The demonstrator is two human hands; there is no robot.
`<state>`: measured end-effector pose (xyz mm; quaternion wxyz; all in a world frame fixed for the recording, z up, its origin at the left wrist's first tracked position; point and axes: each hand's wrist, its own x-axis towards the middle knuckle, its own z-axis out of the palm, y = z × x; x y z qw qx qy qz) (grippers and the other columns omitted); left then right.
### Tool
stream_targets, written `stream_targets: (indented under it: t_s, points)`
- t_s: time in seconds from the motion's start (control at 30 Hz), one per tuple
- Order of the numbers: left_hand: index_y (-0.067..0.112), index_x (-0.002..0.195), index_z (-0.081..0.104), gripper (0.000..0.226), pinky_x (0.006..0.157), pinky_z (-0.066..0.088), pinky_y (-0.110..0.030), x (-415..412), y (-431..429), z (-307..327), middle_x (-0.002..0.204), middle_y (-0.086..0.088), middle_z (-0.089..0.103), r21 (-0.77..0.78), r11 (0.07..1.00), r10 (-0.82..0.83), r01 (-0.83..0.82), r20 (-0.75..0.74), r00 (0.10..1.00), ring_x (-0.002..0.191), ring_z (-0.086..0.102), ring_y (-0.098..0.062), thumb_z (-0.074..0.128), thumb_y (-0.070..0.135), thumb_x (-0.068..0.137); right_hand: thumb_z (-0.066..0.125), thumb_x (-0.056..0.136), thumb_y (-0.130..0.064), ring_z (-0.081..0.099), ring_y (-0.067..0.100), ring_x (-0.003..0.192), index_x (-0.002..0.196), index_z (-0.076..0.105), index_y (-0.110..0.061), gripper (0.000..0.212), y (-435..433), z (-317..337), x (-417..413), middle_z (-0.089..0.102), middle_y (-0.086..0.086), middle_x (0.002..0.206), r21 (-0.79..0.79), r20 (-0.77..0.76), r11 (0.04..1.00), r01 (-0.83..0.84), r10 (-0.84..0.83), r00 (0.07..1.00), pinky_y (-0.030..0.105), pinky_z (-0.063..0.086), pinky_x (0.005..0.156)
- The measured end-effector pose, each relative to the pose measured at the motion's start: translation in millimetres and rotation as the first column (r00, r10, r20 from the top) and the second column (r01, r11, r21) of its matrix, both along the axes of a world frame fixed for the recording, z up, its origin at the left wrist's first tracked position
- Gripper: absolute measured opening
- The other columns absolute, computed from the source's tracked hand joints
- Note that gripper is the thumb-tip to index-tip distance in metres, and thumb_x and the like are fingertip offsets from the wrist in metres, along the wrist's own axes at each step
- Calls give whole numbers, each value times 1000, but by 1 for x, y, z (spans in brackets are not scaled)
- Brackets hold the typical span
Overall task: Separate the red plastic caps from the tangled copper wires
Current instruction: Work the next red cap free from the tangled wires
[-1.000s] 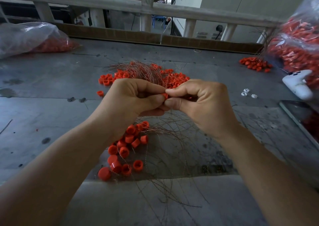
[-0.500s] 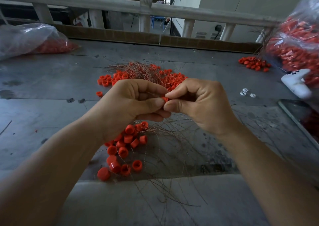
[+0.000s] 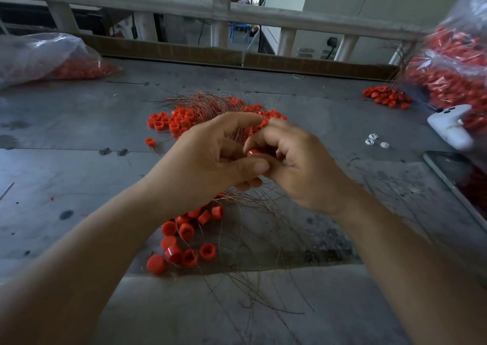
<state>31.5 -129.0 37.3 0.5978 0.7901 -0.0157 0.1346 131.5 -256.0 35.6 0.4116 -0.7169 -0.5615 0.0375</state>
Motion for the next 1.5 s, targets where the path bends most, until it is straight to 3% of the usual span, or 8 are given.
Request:
stream_targets:
  t_s: [0.27,0.53,0.7,0.87,0.97,1.13,1.4,1.5]
  points:
    - [44,120,41,60,64,56,-23,-3,-2,0,74,-5,71,0,1000,-26,26,41,999,70,70,-16,62,32,65,56,77,-6,49,-3,69,73,51,-26,21,2,-2,-9,48,-15,77,56,18,998,26,-27,999,9,40,63]
    - [26,119,49,59,60,55,-23,-2,2,4,76,-8,72,-159,987,-22,19,-22,1000,69,70,-20,65,32,63,70,76,-13,54,-2,71,80,58,-27,19,1,1,-9,55,-6,81,119,-163,993,7,13,986,8,42,60]
    - [18,105,61,46,51,53,-21,-3,11,9,72,-6,71,-303,953,5,-7,-6,1000,60,67,-15,76,24,61,63,70,-28,63,6,88,103,55,-28,34,2,3,-7,63,-5,94,108,-396,989,-105,140,908,21,52,77]
    - [14,102,64,33,55,54,-22,-5,22,14,74,-7,71,-417,909,3,12,35,999,60,67,-14,61,13,68,56,78,-25,57,6,56,91,62,-20,16,0,5,-7,63,-8,64,104,-424,993,-57,96,900,16,46,48]
    - [12,98,64,34,54,53,-20,-8,30,17,72,-5,72,-374,927,35,-12,55,998,58,66,-14,54,2,67,60,83,-9,54,-4,48,82,63,-19,10,-2,8,-4,61,-17,58,81,-350,997,-15,42,936,11,41,44]
    - [15,74,71,27,45,48,-18,-11,45,20,63,-2,65,-184,969,164,-163,-11,986,53,63,-16,56,-3,59,62,84,-12,53,1,49,74,61,-25,17,-2,7,-2,57,-11,56,-9,-171,999,50,-51,984,13,42,47]
    - [16,81,67,26,46,49,-14,-16,57,21,69,-5,71,187,968,213,-170,-242,946,56,67,-12,69,-2,61,66,82,-19,54,1,68,75,65,-19,8,-1,0,-3,56,-15,69,-156,48,982,106,-99,994,8,42,61]
    - [17,80,69,27,48,50,-13,-16,59,19,69,-4,72,235,962,209,-137,-317,925,57,67,-12,71,13,53,67,81,-21,50,-1,66,76,67,-14,8,0,-2,-3,52,-15,71,-233,124,966,116,-88,988,6,38,62]
